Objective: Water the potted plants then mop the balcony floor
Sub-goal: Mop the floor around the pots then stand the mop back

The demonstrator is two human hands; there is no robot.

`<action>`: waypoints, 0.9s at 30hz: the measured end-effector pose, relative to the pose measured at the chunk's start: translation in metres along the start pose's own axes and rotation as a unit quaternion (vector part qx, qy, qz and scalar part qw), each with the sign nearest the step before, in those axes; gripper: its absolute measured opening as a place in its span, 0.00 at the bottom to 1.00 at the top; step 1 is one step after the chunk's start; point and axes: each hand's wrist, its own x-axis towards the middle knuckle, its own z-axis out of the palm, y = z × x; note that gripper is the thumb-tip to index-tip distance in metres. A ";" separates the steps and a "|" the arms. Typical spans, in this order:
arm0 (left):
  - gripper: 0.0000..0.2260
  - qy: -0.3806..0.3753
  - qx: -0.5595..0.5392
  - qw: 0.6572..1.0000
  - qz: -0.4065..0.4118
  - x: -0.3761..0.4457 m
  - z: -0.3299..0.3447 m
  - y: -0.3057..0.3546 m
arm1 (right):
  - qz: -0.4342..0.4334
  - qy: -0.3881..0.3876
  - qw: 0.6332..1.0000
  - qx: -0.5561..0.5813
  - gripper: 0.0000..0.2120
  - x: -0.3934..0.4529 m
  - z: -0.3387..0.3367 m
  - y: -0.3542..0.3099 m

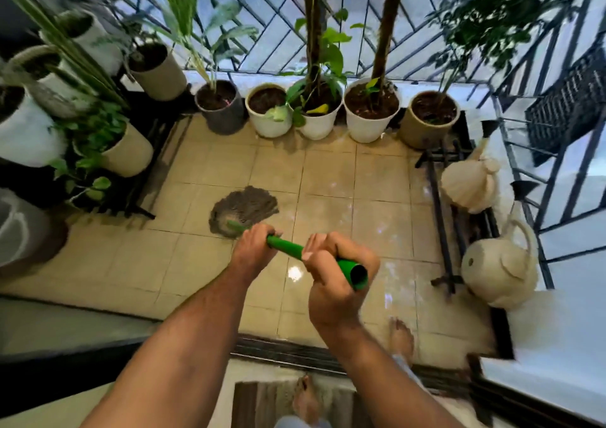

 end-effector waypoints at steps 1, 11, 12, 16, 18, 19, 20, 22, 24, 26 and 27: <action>0.12 0.001 0.003 1.000 -0.010 -0.008 0.000 -0.009 | 0.013 0.004 1.000 0.010 0.11 -0.007 0.002 -0.002; 0.12 0.032 -0.034 0.997 -0.064 -0.061 0.045 -0.034 | 0.115 0.046 0.992 0.005 0.09 -0.027 -0.012 -0.030; 0.11 0.038 -0.041 0.997 -0.061 -0.063 0.050 -0.029 | 0.109 0.044 0.993 0.002 0.10 -0.030 -0.019 -0.032; 0.18 0.055 -0.056 0.995 -0.062 -0.065 0.066 0.002 | 0.070 0.039 0.997 0.003 0.12 -0.044 -0.048 -0.048; 0.20 0.063 -0.075 0.994 -0.048 -0.066 0.075 0.021 | 0.046 0.029 0.998 -0.013 0.13 -0.049 -0.061 -0.056; 0.21 0.063 -0.086 0.994 -0.035 -0.067 0.081 0.032 | 0.035 0.030 0.999 -0.019 0.13 -0.051 -0.068 -0.061; 0.22 0.058 -0.093 0.994 -0.018 -0.067 0.087 0.043 | 0.024 0.033 0.999 -0.022 0.14 -0.052 -0.076 -0.067; 0.23 0.043 -0.095 0.995 0.014 -0.068 0.098 0.074 | -0.001 0.056 0.998 -0.041 0.14 -0.050 -0.098 -0.079; 0.24 0.026 -0.093 0.995 0.032 -0.067 0.107 0.099 | -0.012 0.082 0.995 -0.054 0.14 -0.046 -0.113 -0.088; 0.24 0.007 -0.089 0.993 0.078 -0.072 0.129 0.145 | -0.025 0.114 0.990 -0.073 0.14 -0.042 -0.150 -0.105; 0.24 -0.002 -0.086 0.993 0.079 -0.072 0.131 0.156 | -0.030 0.125 0.989 -0.079 0.14 -0.041 -0.155 -0.109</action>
